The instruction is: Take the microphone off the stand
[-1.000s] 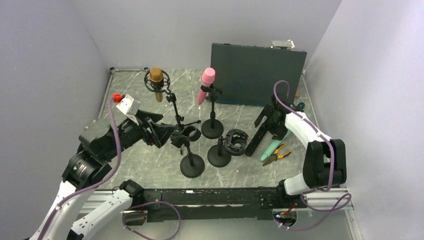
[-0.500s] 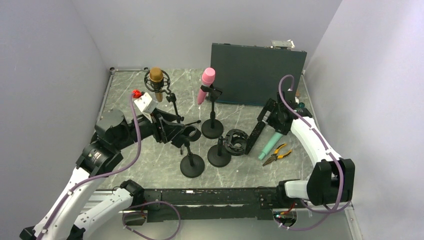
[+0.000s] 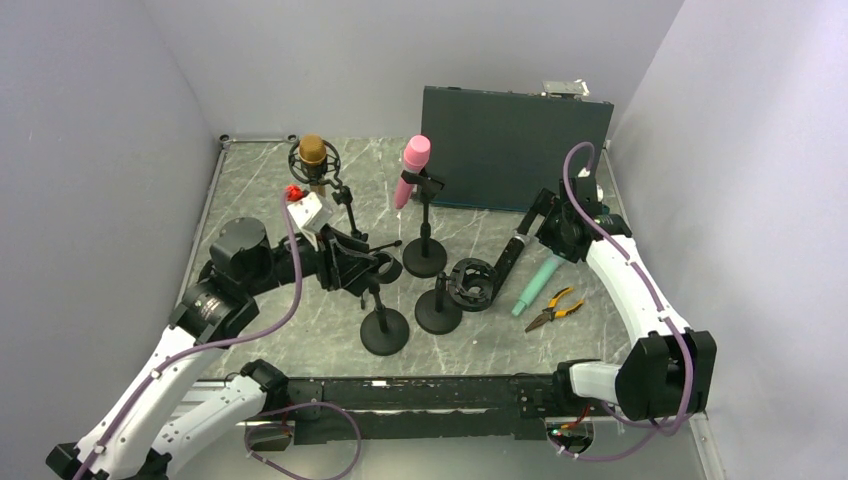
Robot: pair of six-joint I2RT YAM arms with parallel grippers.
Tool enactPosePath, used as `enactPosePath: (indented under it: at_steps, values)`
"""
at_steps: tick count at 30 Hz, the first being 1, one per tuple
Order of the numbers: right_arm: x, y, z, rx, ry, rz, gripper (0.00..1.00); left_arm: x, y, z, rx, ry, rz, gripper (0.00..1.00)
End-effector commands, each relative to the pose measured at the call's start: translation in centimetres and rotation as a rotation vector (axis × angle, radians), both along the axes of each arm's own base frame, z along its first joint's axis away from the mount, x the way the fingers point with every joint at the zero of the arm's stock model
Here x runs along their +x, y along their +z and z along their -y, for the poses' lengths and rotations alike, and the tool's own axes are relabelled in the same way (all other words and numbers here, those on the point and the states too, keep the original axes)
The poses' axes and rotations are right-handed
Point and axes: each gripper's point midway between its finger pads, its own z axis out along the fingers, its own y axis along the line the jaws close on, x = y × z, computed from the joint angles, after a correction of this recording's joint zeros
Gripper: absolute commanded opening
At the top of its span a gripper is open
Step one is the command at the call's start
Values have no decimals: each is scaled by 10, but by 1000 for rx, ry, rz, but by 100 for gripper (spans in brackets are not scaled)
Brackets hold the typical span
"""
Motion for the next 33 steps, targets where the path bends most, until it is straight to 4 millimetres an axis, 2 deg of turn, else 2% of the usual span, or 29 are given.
enactPosePath:
  at_steps: [1,8,16,20,22,25,29,33]
  values:
    - [8,27,1,-11,7,74,99,-7,-26,0,51,-40,-23,40]
    - [12,38,3,-20,2,104,99,-9,-78,-6,149,-38,-114,32]
    - [14,45,0,-12,15,122,99,-9,-123,-2,161,-27,-205,30]
    - [14,50,-10,15,80,154,99,-7,-138,-2,166,-12,-237,33]
    - [14,51,-14,24,116,170,100,-5,-136,-4,173,11,-238,38]
    - [15,53,-23,41,180,184,100,-1,-121,-6,164,36,-223,57]
    - [17,56,-32,57,228,189,100,-1,-84,-5,106,46,-175,78]
    - [19,61,-43,49,263,206,100,0,-46,-9,76,63,-112,88]
